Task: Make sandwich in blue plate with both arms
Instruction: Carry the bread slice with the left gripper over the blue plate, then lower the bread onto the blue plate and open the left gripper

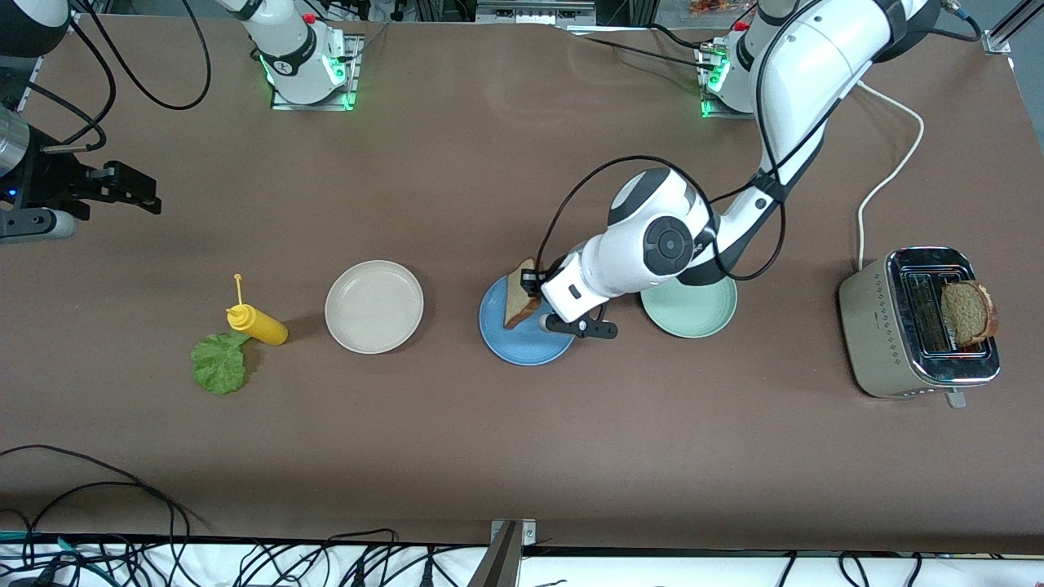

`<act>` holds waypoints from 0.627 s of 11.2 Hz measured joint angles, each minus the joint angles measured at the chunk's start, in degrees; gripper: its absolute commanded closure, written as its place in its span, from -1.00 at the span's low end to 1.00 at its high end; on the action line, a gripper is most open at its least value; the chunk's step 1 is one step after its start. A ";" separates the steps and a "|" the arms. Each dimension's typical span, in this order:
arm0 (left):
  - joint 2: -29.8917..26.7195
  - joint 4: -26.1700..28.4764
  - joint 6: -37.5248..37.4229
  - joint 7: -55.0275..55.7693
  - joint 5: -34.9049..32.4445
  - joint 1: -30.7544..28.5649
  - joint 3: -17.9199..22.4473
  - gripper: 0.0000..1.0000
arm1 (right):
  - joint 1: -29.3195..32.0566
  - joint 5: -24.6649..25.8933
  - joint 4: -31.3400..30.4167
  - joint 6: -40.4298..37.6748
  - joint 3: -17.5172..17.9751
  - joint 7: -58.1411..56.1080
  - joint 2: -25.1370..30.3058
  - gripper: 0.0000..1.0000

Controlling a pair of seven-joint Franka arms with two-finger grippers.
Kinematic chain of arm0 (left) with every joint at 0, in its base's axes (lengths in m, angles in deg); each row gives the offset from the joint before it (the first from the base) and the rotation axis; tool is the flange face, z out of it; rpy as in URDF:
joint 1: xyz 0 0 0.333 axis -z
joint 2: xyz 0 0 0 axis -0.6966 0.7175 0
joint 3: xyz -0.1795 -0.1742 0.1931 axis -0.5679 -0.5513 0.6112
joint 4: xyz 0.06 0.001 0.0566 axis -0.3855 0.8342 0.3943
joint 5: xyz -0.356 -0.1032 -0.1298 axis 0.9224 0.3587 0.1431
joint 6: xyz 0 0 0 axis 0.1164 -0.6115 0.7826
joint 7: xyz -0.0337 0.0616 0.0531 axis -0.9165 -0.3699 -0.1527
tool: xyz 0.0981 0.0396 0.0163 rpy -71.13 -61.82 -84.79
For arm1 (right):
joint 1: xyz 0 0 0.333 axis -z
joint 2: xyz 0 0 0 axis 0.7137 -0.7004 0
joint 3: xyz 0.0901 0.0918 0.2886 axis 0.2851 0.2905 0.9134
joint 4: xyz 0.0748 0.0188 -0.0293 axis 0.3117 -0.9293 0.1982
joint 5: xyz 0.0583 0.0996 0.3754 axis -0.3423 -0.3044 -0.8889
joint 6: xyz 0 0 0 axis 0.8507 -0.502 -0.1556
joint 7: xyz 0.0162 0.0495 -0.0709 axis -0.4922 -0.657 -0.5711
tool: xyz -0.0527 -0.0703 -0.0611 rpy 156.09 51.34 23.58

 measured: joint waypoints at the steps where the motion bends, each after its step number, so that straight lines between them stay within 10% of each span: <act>1: 0.98 -0.04 1.77 1.54 0.00 0.35 -0.04 1.00 | 0.00 0.00 0.00 0.00 0.00 0.00 0.00 -1.00; 6: 3.00 -0.72 3.59 2.93 0.00 0.50 -0.16 0.96 | 0.00 0.00 -0.01 0.00 0.00 0.00 -0.05 -1.00; 7: 3.00 -0.81 3.59 2.93 0.00 0.45 0.01 0.69 | 0.00 0.00 -0.01 0.00 0.00 0.00 -0.06 -1.00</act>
